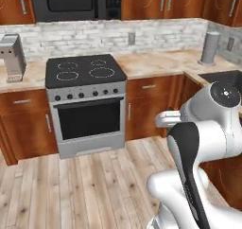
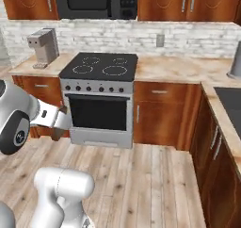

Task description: Start the toaster. Once the lever pops up, take the bread to the plate on the dining counter.

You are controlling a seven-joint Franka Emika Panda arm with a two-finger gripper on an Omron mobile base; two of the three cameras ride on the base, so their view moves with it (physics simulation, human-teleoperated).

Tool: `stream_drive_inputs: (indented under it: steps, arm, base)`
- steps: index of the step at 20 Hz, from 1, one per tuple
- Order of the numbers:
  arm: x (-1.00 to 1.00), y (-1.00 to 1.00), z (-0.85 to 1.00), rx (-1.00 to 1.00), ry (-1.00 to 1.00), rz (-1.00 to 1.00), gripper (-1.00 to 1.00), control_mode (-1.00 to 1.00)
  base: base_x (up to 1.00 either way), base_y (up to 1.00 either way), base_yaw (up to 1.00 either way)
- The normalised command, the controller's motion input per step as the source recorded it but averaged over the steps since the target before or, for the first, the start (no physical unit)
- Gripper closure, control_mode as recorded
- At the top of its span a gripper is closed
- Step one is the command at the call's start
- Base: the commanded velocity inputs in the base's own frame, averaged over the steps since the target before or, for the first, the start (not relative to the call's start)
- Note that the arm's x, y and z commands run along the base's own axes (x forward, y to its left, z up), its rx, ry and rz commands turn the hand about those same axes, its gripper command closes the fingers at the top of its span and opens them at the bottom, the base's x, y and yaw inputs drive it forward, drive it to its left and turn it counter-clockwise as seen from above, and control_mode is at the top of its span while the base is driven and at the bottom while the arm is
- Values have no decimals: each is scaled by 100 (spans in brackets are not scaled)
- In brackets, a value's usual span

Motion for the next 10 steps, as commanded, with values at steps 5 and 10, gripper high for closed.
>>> stream_drive_inputs:
  steps: [5, 10]
  arm:
    - [0, 0, 0, 0, 0, 0, 100, 100]
    - [0, 0, 0, 0, 0, 0, 100, 100]
  base:
    - [0, -3, 94]
    - [0, -2, 90]
